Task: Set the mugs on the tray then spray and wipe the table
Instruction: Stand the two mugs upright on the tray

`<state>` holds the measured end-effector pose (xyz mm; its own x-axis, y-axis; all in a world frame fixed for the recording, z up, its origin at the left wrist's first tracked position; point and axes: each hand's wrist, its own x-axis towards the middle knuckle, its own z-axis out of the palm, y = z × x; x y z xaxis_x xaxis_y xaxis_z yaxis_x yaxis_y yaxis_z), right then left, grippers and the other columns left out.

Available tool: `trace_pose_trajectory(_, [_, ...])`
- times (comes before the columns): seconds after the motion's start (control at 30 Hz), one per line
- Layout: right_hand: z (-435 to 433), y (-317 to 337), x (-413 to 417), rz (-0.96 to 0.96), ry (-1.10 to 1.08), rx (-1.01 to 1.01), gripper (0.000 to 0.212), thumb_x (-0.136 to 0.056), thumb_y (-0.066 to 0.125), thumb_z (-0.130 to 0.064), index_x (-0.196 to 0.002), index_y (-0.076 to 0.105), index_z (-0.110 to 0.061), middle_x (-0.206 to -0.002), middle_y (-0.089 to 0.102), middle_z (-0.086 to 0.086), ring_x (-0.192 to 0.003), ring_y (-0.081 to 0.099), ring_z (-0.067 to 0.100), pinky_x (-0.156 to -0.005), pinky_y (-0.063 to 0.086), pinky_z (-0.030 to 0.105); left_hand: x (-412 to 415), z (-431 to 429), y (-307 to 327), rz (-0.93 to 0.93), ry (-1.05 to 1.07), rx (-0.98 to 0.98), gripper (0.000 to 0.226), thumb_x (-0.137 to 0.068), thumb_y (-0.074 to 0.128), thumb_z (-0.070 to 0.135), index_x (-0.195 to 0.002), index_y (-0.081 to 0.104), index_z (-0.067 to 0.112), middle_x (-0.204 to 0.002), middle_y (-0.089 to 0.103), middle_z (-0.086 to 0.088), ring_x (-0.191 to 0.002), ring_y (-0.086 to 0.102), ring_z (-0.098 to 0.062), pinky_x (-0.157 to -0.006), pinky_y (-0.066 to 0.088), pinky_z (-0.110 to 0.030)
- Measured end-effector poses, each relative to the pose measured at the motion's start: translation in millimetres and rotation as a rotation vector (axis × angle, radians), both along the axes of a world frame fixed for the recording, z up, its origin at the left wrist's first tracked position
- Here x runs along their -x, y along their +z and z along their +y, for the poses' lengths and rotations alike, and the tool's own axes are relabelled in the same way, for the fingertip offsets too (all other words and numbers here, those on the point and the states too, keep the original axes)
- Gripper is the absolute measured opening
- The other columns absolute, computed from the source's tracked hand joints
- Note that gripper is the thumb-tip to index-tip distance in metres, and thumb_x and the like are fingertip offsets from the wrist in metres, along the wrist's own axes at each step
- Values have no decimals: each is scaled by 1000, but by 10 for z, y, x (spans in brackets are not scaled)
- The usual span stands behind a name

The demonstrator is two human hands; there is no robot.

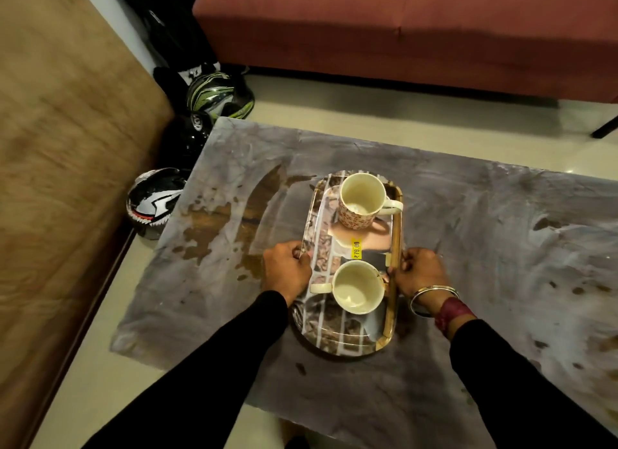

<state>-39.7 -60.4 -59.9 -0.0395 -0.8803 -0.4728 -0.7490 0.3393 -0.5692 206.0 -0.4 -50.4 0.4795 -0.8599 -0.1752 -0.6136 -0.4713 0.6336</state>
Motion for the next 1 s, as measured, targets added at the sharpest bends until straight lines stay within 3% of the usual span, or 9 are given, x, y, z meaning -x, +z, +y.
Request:
trace_pose_trajectory(0.27, [-38,29,-1290,-67,59,21,23,-73,83,-18,-62,63,-13,-59,63,0,-64,62,24,-60,44,26,-1254,57,119,-77,41,22,13,-83,79,17,-93,82,10,-75,77,-11,-72,73,-28,-72,58,-34])
trace_pose_trajectory(0.4, [-36,20,-1877,-76,60,15,23,-72,83,-15,-60,64,-15,-63,67,1,-66,66,23,-62,52,29,-1795,92,106,-84,66,-26,14,-83,78,19,-95,83,13,-74,77,-8,-70,72,-25,-69,56,-28])
trace_pose_trajectory(0.47, [-26,-14,-2086,-88,58,5,26,-72,82,-13,-58,61,-15,-61,65,1,-65,66,24,-61,52,29,-2004,132,66,-73,72,-35,16,-83,78,19,-97,82,14,-77,79,-7,-72,73,-25,-73,61,-34])
trace_pose_trajectory(0.7, [27,-131,-2446,-51,-5,-29,21,-72,87,-21,-73,67,-15,-77,71,6,-72,68,24,-65,49,24,-2326,87,-43,-63,78,-16,17,-82,79,13,-99,82,10,-81,80,-11,-73,72,-25,-79,59,-31])
trace_pose_trajectory(1.0, [3,-140,-2600,-47,18,-26,20,-74,86,-19,-70,67,-15,-74,70,5,-69,65,23,-62,46,24,-2544,31,-154,-37,61,-12,19,-82,81,11,-100,82,7,-77,76,-15,-75,73,-31,-80,62,-40])
